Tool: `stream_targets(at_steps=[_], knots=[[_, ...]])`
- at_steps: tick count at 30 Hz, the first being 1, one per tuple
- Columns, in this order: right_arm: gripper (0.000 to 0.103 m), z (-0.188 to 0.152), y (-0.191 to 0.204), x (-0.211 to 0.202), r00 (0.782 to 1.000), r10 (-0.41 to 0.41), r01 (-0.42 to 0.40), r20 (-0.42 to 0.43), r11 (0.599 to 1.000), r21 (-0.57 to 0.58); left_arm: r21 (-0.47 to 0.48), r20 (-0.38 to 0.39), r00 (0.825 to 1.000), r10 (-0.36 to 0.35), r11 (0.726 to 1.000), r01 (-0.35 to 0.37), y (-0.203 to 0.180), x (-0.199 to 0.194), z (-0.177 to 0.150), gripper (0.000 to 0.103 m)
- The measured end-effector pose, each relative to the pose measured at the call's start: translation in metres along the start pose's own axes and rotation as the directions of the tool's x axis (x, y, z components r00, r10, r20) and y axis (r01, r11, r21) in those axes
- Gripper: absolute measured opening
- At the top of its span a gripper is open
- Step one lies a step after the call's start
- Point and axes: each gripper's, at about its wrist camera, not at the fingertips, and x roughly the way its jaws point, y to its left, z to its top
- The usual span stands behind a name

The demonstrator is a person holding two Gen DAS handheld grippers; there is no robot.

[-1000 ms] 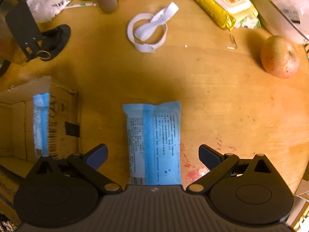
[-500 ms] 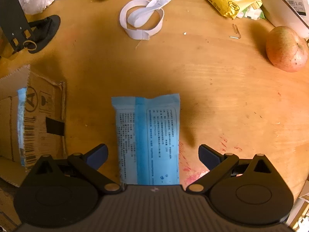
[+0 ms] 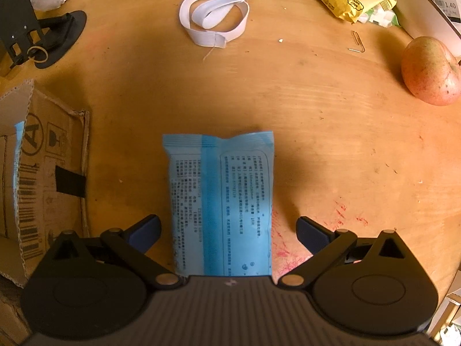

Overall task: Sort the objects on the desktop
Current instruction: 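Close the right gripper on the smaller blue packet, then lift the smaller blue packet with the right gripper and carry it toward the box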

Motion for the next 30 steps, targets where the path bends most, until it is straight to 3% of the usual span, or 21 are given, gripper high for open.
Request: stream_targets(at_steps=[4,9,11,30], knots=[[0.102,-0.001,0.001,-0.002,1.0,0.002,-0.002,-0.004,1.0,0.0,0.002,0.002,1.0,-0.002,1.0,0.002,0.0,0.0,0.0,0.103],[0.079,-0.003,0.005,-0.012,1.0,0.015,-0.015,0.014,1.0,-0.009,0.001,0.003,1.0,-0.004,1.0,0.004,0.001,0.0,0.0,0.103],[0.062,-0.002,0.006,-0.016,1.0,0.016,-0.016,0.016,1.0,-0.012,0.001,0.003,1.0,-0.005,1.0,0.005,0.001,0.001,0.0,0.103],[0.055,-0.005,0.015,-0.029,1.0,-0.003,0.003,0.008,1.0,-0.03,0.005,0.005,1.0,-0.009,1.0,0.009,0.001,0.0,-0.001,0.103]])
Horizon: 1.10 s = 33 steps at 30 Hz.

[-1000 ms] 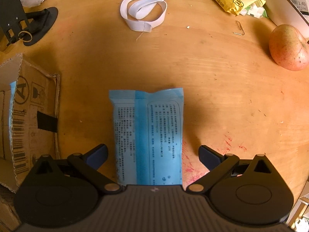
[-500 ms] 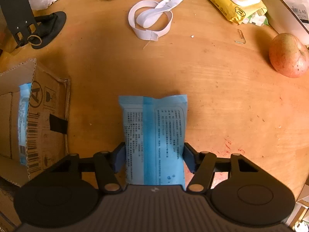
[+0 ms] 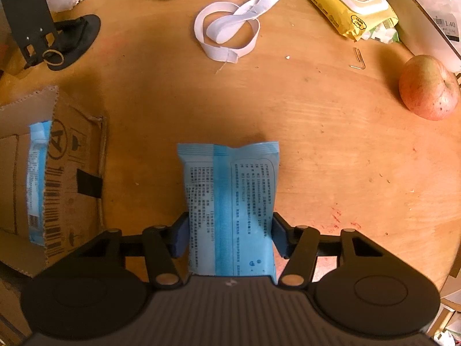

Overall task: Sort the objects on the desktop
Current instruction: 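Lift the smaller blue packet with the right gripper and carry it toward the box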

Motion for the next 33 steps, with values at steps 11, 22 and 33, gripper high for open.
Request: stream_targets(at_steps=[11,22,33], knots=[[0.055,0.003,0.002,-0.026,1.0,0.022,-0.022,0.02,1.0,0.011,0.0,-0.005,1.0,0.002,1.0,-0.002,0.001,0.0,0.0,0.103],[0.055,0.029,-0.01,-0.045,0.999,0.023,-0.024,0.049,0.999,0.023,0.001,-0.005,1.0,0.0,1.0,0.0,0.002,0.0,0.001,0.103],[0.055,0.037,-0.008,-0.083,0.997,0.045,-0.046,0.057,0.999,0.02,0.003,-0.003,1.0,-0.007,1.0,0.007,0.001,0.001,0.003,0.103]])
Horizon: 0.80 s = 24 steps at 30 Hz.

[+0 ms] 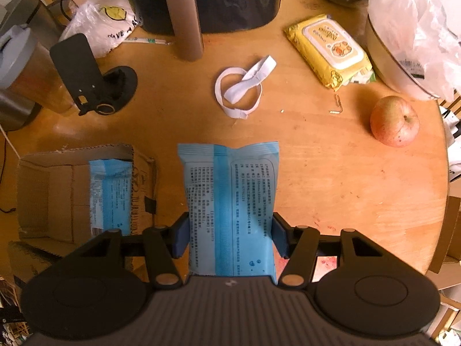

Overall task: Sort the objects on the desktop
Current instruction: 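Lift the smaller blue packet with the right gripper and carry it toward the box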

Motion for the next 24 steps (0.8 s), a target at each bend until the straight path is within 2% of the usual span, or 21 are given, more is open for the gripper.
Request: stream_targets(at_steps=[24], knots=[[0.055,0.002,0.015,-0.008,1.0,0.017,-0.016,0.008,1.0,-0.01,-0.002,0.002,1.0,-0.007,1.0,0.007,0.004,0.001,0.0,0.103]])
